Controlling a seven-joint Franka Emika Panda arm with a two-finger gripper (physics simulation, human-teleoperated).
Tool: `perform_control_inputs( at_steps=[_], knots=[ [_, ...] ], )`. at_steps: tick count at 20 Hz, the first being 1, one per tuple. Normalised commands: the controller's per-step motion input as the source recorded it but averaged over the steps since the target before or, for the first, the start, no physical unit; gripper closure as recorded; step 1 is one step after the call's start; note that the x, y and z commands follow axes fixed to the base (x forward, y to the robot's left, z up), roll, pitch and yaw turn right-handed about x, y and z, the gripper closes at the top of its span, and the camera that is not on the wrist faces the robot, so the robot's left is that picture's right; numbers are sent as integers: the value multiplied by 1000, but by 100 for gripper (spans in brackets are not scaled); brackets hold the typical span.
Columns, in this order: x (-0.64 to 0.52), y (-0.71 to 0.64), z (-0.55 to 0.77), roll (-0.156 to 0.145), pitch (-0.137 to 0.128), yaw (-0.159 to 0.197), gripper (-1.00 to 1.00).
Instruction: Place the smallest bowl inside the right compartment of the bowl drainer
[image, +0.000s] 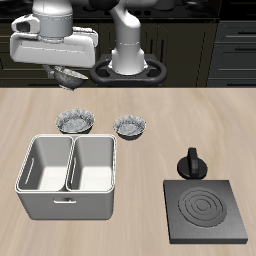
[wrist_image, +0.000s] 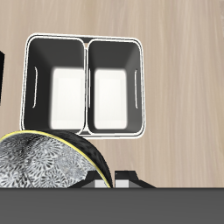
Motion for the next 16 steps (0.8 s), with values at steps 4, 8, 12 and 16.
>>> perform_control_inputs(
  at_steps=[4, 8, 12, 16],
  knots=[
    [269, -29, 137, -20, -10, -9, 100],
    [290, -142, 167, -58, -16, -25, 100],
    [268, -220, 108, -53, -8, 17, 100],
    [203, -101, 7, -44, -5, -16, 100]
  ],
)
